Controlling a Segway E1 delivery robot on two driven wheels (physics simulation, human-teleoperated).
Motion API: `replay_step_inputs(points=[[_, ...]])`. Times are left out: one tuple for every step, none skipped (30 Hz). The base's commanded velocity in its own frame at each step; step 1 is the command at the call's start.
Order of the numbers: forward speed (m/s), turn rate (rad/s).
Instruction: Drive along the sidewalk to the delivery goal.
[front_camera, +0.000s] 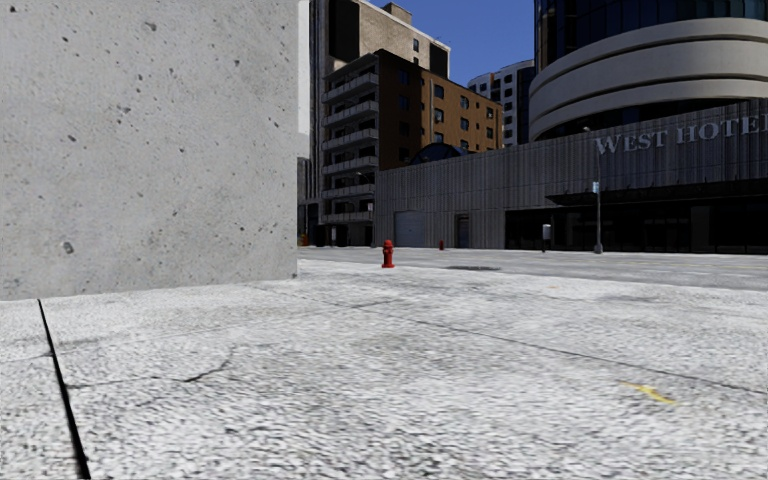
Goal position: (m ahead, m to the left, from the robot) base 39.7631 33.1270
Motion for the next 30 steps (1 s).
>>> replay_step_inputs(points=[[2.00, 0.00], [2.00, 0.00], [2.00, 0.00], [2.00, 0.00], [2.00, 0.00], [2.00, 0.00], [2.00, 0.00], [2.00, 0.00], [2.00, 0.00], [2.00, 0.00], [2.00, 0.00], [2.00, 0.00], [2.00, 0.00], [2.00, 0.00], [2.00, 0.00], [2.00, 0.00], [2.00, 0.00], [2.00, 0.00], [2.00, 0.00], [2.00, 0.00], [2.00, 0.00], [2.00, 0.00], [2.00, 0.00], [2.00, 0.00], [2.00, 0.00], [2.00, 0.00], [2.00, 0.00], [2.00, 0.00], [2.00, 0.00], [2.00, 0.00]])
